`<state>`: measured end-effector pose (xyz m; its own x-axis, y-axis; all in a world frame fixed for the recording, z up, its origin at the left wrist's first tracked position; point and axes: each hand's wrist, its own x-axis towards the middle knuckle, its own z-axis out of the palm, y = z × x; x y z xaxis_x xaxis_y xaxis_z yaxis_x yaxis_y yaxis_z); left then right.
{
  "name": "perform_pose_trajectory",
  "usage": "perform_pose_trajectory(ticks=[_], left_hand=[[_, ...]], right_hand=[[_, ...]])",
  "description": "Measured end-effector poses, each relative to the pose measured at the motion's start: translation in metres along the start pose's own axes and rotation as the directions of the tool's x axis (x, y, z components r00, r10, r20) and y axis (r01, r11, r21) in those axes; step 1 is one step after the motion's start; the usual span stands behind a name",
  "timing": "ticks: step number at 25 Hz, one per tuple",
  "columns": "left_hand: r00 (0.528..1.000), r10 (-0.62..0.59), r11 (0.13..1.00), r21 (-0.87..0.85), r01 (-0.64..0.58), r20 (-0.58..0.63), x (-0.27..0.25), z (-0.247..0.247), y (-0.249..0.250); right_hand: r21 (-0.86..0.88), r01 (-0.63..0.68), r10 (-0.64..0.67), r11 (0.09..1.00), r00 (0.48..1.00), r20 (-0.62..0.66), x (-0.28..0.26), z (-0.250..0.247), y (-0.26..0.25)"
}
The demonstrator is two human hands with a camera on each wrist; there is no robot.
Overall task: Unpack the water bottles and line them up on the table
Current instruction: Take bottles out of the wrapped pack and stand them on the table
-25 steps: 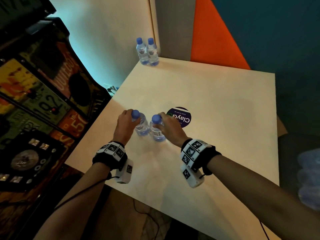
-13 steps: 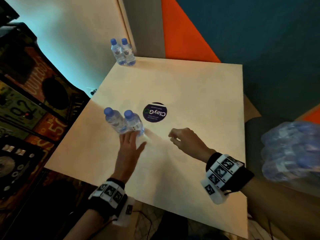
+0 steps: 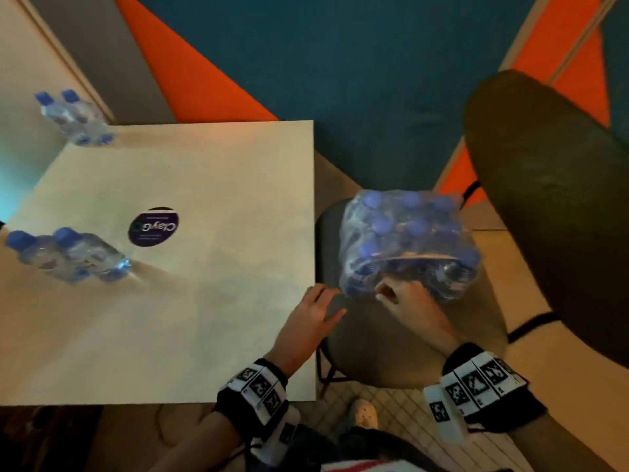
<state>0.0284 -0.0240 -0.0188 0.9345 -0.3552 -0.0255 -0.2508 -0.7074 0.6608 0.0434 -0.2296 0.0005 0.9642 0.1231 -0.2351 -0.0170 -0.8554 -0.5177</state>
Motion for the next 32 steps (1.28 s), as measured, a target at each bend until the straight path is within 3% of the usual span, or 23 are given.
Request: perform_pose_trajectory(ticks=[3,7,13,17,21,24,28,32], left_hand=[[0.996,-0.029,0.994,-0.111,0.02,-0.083,0.02,0.032,0.041],[0.952,-0.157,0.979,-0.167,0.115,-0.263,0.037,0.047,0.068],[0.908,-0.245,0.969,-0.107,0.222,-0.338,0.058,0.051,0.078],[0.836,-0.362,0.931,-0.112,0.349,-0.412,0.081,0.043,0.08],[0.78,-0.423,0.891,-0.058,0.449,-0.46,0.102,0.034,0.079],[0.778,-0.44,0.885,-0.072,0.46,-0.448,0.112,0.033,0.082],[0.78,-0.477,0.879,-0.227,0.419,-0.405,0.104,0.045,0.086],[0.897,-0.286,0.957,-0.141,0.252,-0.337,0.081,0.054,0.075]], right_hand=[[0.112,-0.175,0.184,0.978,0.98,-0.08,-0.023,-0.02,0.053],[0.275,-0.304,0.373,0.912,0.893,-0.252,-0.039,-0.04,0.081],[0.387,-0.275,0.422,0.88,0.825,-0.375,-0.012,-0.046,0.087],[0.475,-0.244,0.453,0.846,0.798,-0.397,0.009,-0.041,0.075],[0.431,-0.288,0.468,0.855,0.786,-0.404,0.021,-0.036,0.05],[0.42,-0.288,0.451,0.861,0.813,-0.369,0.019,-0.036,0.052],[0.385,-0.211,0.358,0.899,0.86,-0.364,0.002,-0.029,0.079],[0.364,-0.172,0.318,0.916,0.863,-0.392,-0.019,-0.028,0.076]])
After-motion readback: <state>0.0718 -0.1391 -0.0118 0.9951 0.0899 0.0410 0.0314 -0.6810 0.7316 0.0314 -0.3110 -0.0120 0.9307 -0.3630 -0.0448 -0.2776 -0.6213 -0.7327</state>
